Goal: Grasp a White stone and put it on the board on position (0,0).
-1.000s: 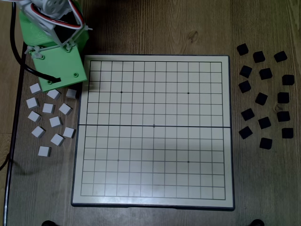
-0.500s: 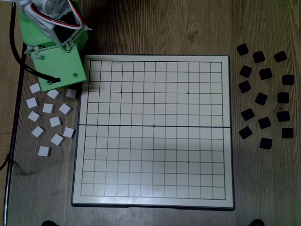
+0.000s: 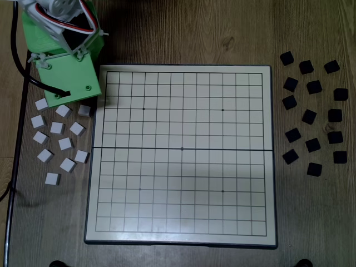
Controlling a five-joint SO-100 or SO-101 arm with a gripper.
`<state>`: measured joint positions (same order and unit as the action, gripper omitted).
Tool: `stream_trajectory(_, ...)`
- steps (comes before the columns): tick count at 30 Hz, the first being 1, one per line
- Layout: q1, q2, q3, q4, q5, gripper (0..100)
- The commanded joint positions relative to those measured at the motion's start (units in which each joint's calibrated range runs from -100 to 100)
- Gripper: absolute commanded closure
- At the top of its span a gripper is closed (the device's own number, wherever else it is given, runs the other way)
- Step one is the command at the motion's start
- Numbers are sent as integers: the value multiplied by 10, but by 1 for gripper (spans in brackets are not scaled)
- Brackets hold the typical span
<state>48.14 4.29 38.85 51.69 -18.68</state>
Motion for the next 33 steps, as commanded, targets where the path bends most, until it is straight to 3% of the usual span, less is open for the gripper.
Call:
stream_trajectory(1, 12, -14, -12, 9, -3, 87)
stream_trajectory(33, 16, 5, -12, 18, 10, 87)
